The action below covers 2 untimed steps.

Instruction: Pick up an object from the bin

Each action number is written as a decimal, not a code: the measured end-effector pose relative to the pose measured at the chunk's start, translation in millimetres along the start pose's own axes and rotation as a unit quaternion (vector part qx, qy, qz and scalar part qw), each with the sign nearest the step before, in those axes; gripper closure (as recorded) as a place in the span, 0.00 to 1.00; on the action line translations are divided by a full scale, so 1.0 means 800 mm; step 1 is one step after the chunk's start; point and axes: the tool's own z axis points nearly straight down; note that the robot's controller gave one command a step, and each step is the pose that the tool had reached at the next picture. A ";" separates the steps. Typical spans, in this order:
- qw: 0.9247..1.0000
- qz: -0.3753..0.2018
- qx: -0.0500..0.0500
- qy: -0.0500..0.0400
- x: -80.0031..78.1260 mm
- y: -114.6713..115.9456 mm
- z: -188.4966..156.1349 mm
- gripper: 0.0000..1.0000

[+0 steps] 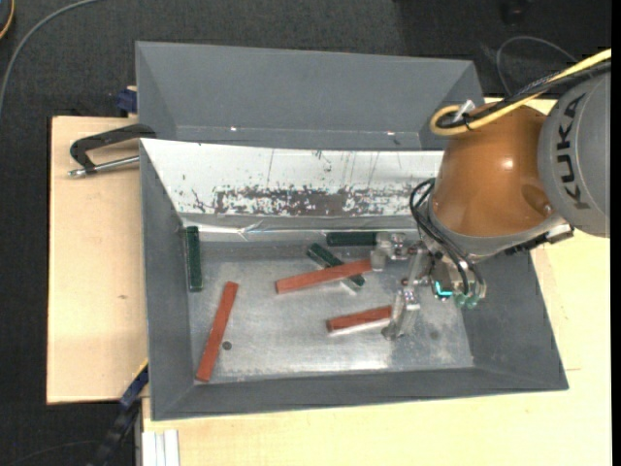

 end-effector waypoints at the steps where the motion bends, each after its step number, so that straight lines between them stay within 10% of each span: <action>1: 0.998 -0.058 0.000 -0.006 -0.003 -0.012 0.132 0.00; 2: 0.998 -0.058 0.000 -0.012 -0.008 -0.012 0.125 1.00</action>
Offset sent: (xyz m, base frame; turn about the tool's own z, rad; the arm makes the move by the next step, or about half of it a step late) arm 0.0003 -0.0100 -0.1044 -0.1180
